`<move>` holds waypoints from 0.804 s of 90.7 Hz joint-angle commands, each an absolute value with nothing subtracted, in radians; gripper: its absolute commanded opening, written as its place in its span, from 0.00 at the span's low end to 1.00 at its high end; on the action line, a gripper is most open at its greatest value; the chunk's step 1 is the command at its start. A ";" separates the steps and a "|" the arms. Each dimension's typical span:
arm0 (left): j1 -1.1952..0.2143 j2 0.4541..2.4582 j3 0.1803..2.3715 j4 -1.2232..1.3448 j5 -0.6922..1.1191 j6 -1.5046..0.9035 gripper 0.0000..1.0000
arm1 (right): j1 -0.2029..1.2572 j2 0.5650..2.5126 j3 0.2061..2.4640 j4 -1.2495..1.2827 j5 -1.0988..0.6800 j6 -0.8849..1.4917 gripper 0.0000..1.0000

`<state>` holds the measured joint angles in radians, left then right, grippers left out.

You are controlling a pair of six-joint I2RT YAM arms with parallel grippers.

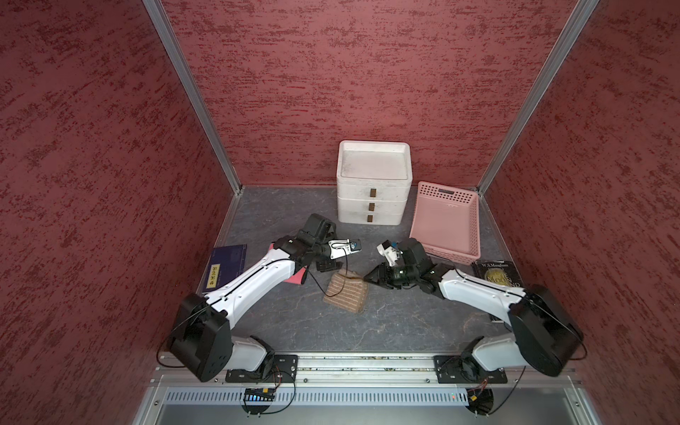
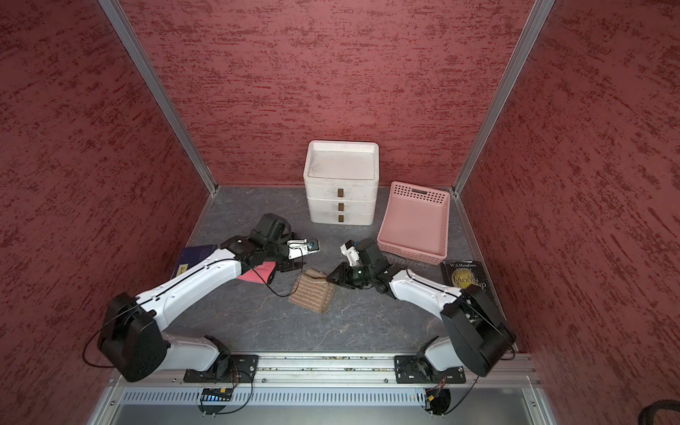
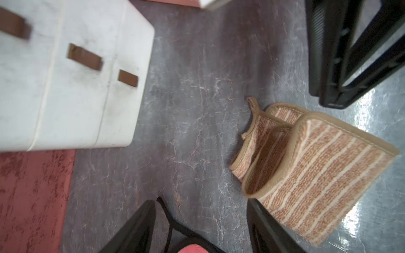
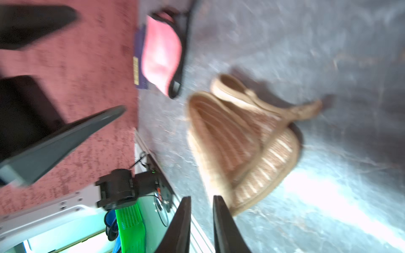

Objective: Fold the square dishcloth
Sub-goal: Fold the cleaning item at the center of the board, then smooth out the cleaning item at the center of the board.

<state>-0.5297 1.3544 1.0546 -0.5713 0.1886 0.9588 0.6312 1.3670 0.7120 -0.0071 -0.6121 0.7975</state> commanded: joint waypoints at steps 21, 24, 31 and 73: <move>-0.510 1.491 1.005 -0.687 0.306 0.800 0.52 | 0.802 1.359 0.694 0.006 -0.487 0.841 0.17; -0.516 1.516 1.002 -0.665 0.296 0.786 0.51 | 0.824 1.385 0.700 0.028 -0.485 0.844 0.16; -0.533 1.577 1.013 -0.632 0.256 0.757 0.49 | 0.855 1.466 0.709 0.100 -0.495 0.868 0.14; -0.585 1.868 1.112 -0.565 0.001 0.674 0.42 | 0.851 1.841 0.659 0.339 -0.451 0.943 0.07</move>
<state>-0.5766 1.8343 1.1297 -0.5751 0.0597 0.6945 0.8623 1.7996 0.6930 0.3435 -0.5274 0.9363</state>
